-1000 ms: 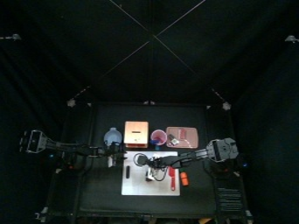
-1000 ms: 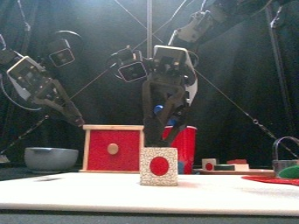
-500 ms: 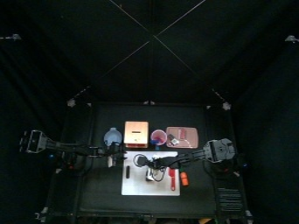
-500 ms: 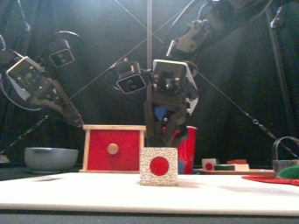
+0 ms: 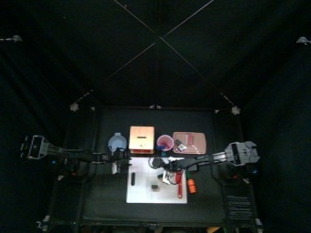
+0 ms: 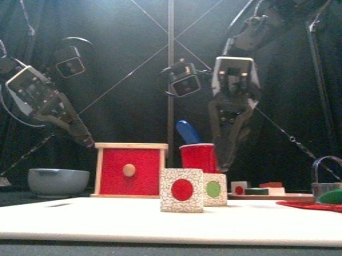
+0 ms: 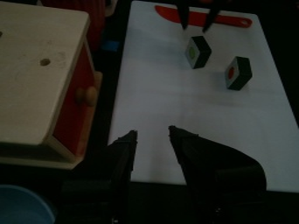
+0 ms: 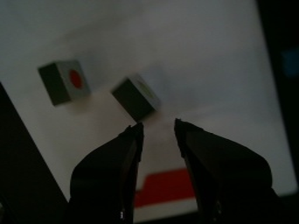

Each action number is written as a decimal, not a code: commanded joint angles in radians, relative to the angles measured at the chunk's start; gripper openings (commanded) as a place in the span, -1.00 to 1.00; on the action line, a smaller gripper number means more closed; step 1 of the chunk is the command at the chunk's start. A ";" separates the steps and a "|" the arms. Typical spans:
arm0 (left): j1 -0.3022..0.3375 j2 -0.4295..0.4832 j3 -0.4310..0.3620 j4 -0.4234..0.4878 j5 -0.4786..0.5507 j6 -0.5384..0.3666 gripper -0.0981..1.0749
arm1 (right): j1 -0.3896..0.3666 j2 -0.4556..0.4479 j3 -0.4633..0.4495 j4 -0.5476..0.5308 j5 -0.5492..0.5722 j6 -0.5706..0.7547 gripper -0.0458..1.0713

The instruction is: Place cut sushi roll onto plate

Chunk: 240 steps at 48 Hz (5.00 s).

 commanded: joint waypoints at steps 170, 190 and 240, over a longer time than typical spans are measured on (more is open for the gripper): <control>0.017 0.041 -0.020 -0.009 -0.003 0.000 0.48 | -0.334 -0.394 0.255 -0.109 -0.066 0.078 0.66; 0.018 0.043 -0.035 -0.009 -0.003 0.002 0.48 | 0.158 0.029 -0.081 -0.086 -0.058 0.110 0.66; 0.017 0.043 -0.021 -0.009 -0.003 0.000 0.48 | 0.264 0.410 -0.479 -0.124 0.083 0.087 0.64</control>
